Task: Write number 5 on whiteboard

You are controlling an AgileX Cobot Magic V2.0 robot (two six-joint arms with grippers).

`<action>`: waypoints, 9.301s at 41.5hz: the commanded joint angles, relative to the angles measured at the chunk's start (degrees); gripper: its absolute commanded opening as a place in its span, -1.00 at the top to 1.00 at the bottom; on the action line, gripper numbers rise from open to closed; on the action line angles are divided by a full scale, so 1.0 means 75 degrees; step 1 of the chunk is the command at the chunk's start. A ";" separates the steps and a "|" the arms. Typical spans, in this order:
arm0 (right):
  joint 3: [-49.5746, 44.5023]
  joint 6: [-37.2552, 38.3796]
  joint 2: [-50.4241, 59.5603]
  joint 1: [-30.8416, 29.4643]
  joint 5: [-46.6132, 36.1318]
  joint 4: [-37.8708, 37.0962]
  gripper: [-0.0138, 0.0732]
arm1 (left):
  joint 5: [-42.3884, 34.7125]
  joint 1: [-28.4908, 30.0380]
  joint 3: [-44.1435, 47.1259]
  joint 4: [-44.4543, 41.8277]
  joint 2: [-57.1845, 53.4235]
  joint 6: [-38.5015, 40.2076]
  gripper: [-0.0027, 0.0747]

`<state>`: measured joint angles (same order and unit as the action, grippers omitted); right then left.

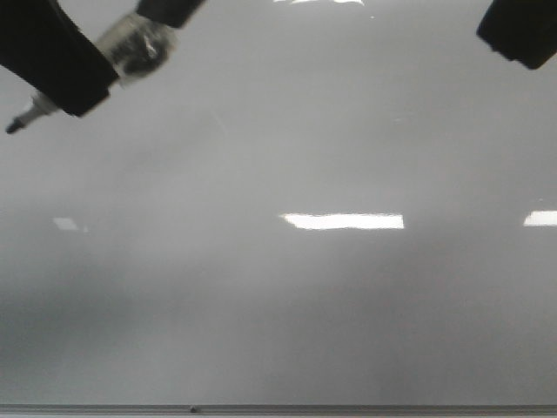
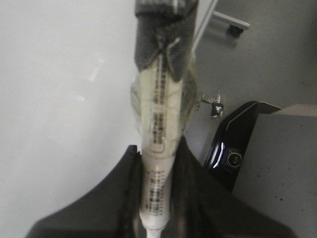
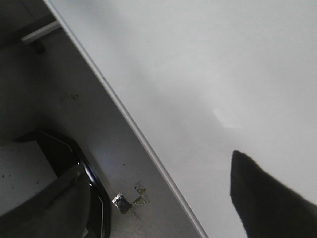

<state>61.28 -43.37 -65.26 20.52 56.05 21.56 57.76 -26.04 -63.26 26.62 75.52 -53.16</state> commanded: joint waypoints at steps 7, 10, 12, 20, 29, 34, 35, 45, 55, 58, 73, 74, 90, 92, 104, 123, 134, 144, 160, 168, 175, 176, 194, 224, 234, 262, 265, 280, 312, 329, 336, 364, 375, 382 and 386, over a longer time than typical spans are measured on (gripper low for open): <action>0.0273 -0.1602 -0.0398 0.0686 -0.0157 0.1470 -0.69 | -0.0712 -0.1379 -0.0266 0.0061 0.0508 -0.0027 0.98; 0.0273 -0.2056 -0.0511 0.0741 -0.0133 0.1896 -0.69 | -0.0711 -0.1630 -0.0391 0.0013 0.0646 -0.0027 0.98; 0.0273 -0.2257 -0.0586 0.0775 -0.0124 0.2104 -0.69 | -0.0694 -0.1776 -0.0541 0.0013 0.0733 -0.0027 0.98; 0.0273 -0.2987 -0.0793 0.0816 -0.0187 0.2625 -0.68 | -0.0539 -0.2238 -0.1116 -0.0044 0.0995 0.0002 0.98; 0.0273 -0.3044 -0.0861 0.0839 -0.0192 0.2632 -0.24 | -0.0461 -0.2265 -0.1165 -0.0077 0.1031 0.0002 0.98; 0.0273 -0.3044 -0.0861 0.0839 -0.0192 0.2632 0.09 | -0.0461 -0.2265 -0.1165 -0.0077 0.1031 0.0002 0.98; 0.0273 -0.3044 -0.0861 0.0839 -0.0183 0.2632 0.15 | -0.0461 -0.2265 -0.1165 -0.0077 0.1031 0.0002 0.98; 0.0273 -0.3044 -0.0861 0.0839 -0.0082 0.2623 0.77 | -0.0480 -0.2265 -0.1165 -0.0077 0.1031 0.0207 0.84; 0.0265 -0.2841 -0.0863 0.0839 -0.0133 0.2623 0.84 | -0.0371 -0.2092 -0.1505 -0.0266 0.0976 0.0744 -0.17; 0.0284 -0.2578 -0.0823 0.0839 -0.0191 0.2501 0.84 | -0.0325 -0.1899 -0.1686 -0.0501 0.0780 0.1057 -0.19; 0.0896 0.1523 -0.0160 0.0839 -0.0160 -0.0506 0.84 | -0.0092 -0.0480 -0.1707 -0.0603 -0.1147 0.2244 -0.18; 0.0864 0.1885 -0.0090 0.0839 -0.0184 -0.0642 0.84 | -0.0092 -0.0395 -0.1665 -0.0603 -0.1255 0.2339 -0.18; -0.1991 0.4709 0.2078 0.0267 -0.4202 -0.1181 0.84 | -0.0582 0.0394 -0.0124 -0.0622 -0.2960 0.2710 -0.18; -0.2445 0.4709 0.2272 0.0329 -0.4858 -0.1158 0.84 | -0.0736 0.0412 -0.0014 -0.0622 -0.3020 0.2710 -0.18; -0.2896 0.4681 0.1721 0.0505 -0.6253 -0.1158 0.84 | -0.1154 0.0412 0.0002 -0.0608 -0.3041 0.2710 -0.18; -0.1629 0.4681 0.0105 0.0505 -0.6362 -0.1158 0.84 | -0.1346 0.0412 0.0002 -0.0608 -0.3041 0.2710 -0.17; -0.1348 0.4674 -0.0485 0.0505 -0.6637 -0.1158 0.84 | -0.1359 0.0412 0.0002 -0.0608 -0.3041 0.2710 -0.17; -0.1324 0.4630 -0.1086 0.0505 -0.6559 -0.1158 0.84 | -0.1375 0.0412 0.0002 -0.0608 -0.3041 0.2710 -0.17; -0.1232 0.4188 -0.1381 0.0624 -0.5746 -0.1165 0.84 | -0.1403 0.0412 0.0002 -0.0608 -0.3041 0.2710 -0.17; -0.1232 0.4188 -0.1332 0.0189 -0.4924 -0.1172 0.84 | -0.1403 0.0412 0.0002 -0.0608 -0.3041 0.2710 -0.17; -0.1579 0.4167 -0.1497 0.0514 -0.4876 -0.1173 0.84 | -0.1403 0.0412 0.0002 -0.0608 -0.3041 0.2710 -0.17; -0.1579 0.4167 -0.1553 0.0574 -0.4944 -0.1173 0.84 | -0.1403 0.0412 0.0002 -0.0608 -0.3041 0.2710 -0.17; -0.1553 0.4057 -0.0868 0.0972 -0.5429 -0.1160 0.84 | -0.1524 0.0412 0.0002 -0.0608 -0.3041 0.2710 -0.17; -0.1553 0.3826 -0.1128 0.0318 -0.6422 -0.1265 0.84 | -0.1524 0.0412 0.0002 -0.0593 -0.3041 0.2710 -0.17; -0.1553 0.3826 -0.1448 0.0397 -0.6724 -0.1160 0.84 | -0.1524 0.0412 0.0002 -0.0593 -0.3041 0.2710 -0.18; -0.1553 0.3753 -0.1160 0.0143 -0.6093 -0.1160 0.84 | -0.1565 0.0412 0.0002 -0.0593 -0.3041 0.2710 -0.18; -0.1553 0.3753 -0.0751 0.0419 -0.5810 -0.1160 0.84 | -0.1534 0.0412 -0.0014 -0.0593 -0.3041 0.2710 -0.18; -0.1553 0.1951 0.1488 0.1845 -0.1610 -0.1160 0.84 | -0.0711 0.0412 -0.0062 0.0673 -0.2585 0.0978 -0.18; -0.1553 0.1424 0.1692 0.2129 -0.0199 -0.1146 0.84 | -0.1723 -0.3087 -0.0534 0.1418 0.0155 -0.0805 -0.18; -0.1561 0.1424 0.1692 0.2129 -0.0397 -0.1146 0.84 | -0.1769 -0.3534 -0.0871 0.1231 0.1309 -0.0805 -0.18; -0.1561 0.1424 0.1692 0.2129 -0.0397 -0.1146 0.84 | -0.1826 -0.3534 -0.0871 0.1195 0.1345 -0.0805 0.01; -0.1561 0.1424 0.1692 0.2129 -0.0393 -0.1146 -0.38 | -0.1870 -0.3534 -0.0871 0.1195 0.1345 -0.0805 0.98; -0.1553 0.1464 0.2442 0.2105 -0.0509 -0.1455 -0.46 | -0.1609 -0.3534 -0.0871 0.0677 0.1345 -0.0726 0.98; -0.1562 0.1773 0.3561 0.1698 -0.0471 -0.1564 -0.46 | -0.0577 -0.3534 -0.1216 -0.1975 0.1345 0.1062 0.98; -0.1562 0.1773 0.3876 0.1488 -0.0469 -0.1578 -0.46 | 0.0440 -0.3471 -0.1617 -0.4202 0.1345 0.2869 0.98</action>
<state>48.10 -30.37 -37.13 32.59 55.32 9.88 58.23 -52.33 -72.09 4.29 87.54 -40.08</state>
